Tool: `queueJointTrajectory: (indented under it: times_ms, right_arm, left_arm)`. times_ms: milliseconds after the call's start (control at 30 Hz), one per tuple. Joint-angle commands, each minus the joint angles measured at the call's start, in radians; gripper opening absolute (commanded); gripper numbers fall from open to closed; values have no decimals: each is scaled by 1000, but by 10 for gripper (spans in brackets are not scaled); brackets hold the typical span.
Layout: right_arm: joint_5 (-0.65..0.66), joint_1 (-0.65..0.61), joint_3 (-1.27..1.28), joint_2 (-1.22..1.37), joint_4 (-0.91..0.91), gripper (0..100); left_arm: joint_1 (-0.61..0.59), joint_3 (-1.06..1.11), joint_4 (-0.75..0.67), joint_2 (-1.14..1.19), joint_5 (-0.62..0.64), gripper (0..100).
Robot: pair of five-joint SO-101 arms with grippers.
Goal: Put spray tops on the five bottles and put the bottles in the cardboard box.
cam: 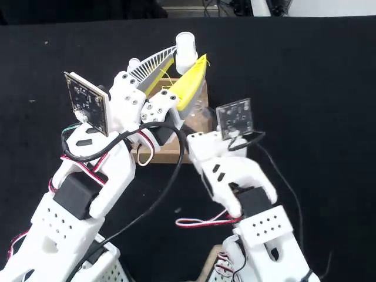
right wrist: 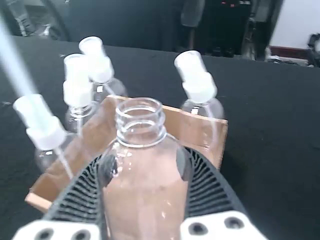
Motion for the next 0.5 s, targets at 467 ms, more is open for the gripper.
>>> queueJointTrajectory:
  times_ms: [467]
  right_arm:
    - [2, -37, 19, -33, -106, 11]
  left_arm:
    - [8, 147, -354, -23, 11, 30]
